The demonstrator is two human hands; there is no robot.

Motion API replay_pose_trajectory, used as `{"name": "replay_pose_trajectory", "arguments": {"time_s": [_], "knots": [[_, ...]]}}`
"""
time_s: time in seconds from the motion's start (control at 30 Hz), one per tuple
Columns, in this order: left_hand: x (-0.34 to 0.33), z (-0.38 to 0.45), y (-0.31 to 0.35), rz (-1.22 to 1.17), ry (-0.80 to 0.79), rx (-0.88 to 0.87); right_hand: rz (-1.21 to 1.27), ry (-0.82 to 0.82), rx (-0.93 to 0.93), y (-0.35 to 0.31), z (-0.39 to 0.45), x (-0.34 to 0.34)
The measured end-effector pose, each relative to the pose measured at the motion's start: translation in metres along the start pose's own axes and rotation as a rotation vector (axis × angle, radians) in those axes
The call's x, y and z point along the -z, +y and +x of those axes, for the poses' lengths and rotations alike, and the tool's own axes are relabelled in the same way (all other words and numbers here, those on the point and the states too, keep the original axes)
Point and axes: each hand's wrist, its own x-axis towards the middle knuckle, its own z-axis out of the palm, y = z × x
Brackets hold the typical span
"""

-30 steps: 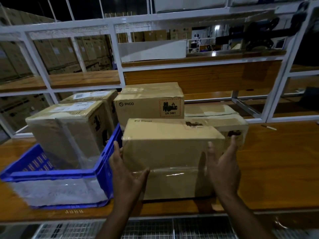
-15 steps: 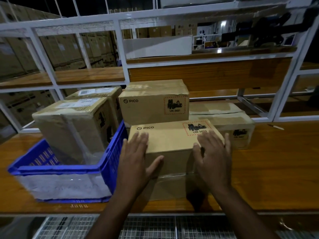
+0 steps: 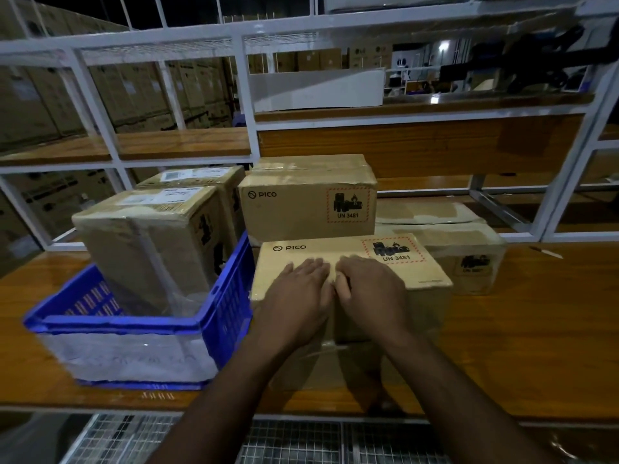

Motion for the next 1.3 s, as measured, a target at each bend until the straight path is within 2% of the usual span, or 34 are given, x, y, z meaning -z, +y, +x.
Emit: {"name": "replay_pose_trajectory", "arguments": {"time_s": [0.2, 0.3, 0.4, 0.5, 0.57, 0.7, 0.83, 0.93, 1.03, 1.1, 1.3], "knots": [[-0.002, 0.003, 0.006, 0.013, 0.003, -0.03, -0.079, -0.143, -0.069, 0.001, 0.016, 0.006], [0.004, 0.01, 0.001, -0.017, -0.046, -0.017, -0.067, -0.2, -0.071, 0.003, 0.026, 0.007], [0.008, 0.028, -0.021, 0.053, -0.148, 0.067, -0.082, -0.261, -0.097, 0.01, 0.034, 0.003], [0.008, 0.037, -0.044, 0.089, -0.196, 0.179, -0.095, -0.245, -0.222, 0.022, 0.036, 0.004], [0.007, 0.036, -0.049, 0.079, -0.187, 0.204, -0.067, -0.235, -0.302, 0.03, 0.04, 0.009], [0.007, 0.036, -0.054, 0.002, -0.168, 0.236, -0.065, -0.264, -0.338, 0.04, 0.051, 0.013], [0.002, 0.032, -0.054, -0.069, -0.08, 0.29, -0.217, -0.332, -0.373, 0.052, 0.053, 0.005], [-0.001, 0.025, -0.062, -0.296, 0.029, 0.375, -0.246, -0.292, -0.496, 0.053, 0.048, 0.004], [0.001, 0.015, -0.065, -0.503, 0.027, 0.482, -0.219, -0.217, -0.546, 0.051, 0.042, 0.008], [-0.001, 0.003, -0.064, -0.501, 0.035, 0.488, -0.198, -0.144, -0.551, 0.049, 0.034, 0.012], [-0.013, -0.042, -0.046, -0.499, 0.303, 0.341, -0.031, 0.153, -0.512, 0.043, -0.002, 0.026]]}}
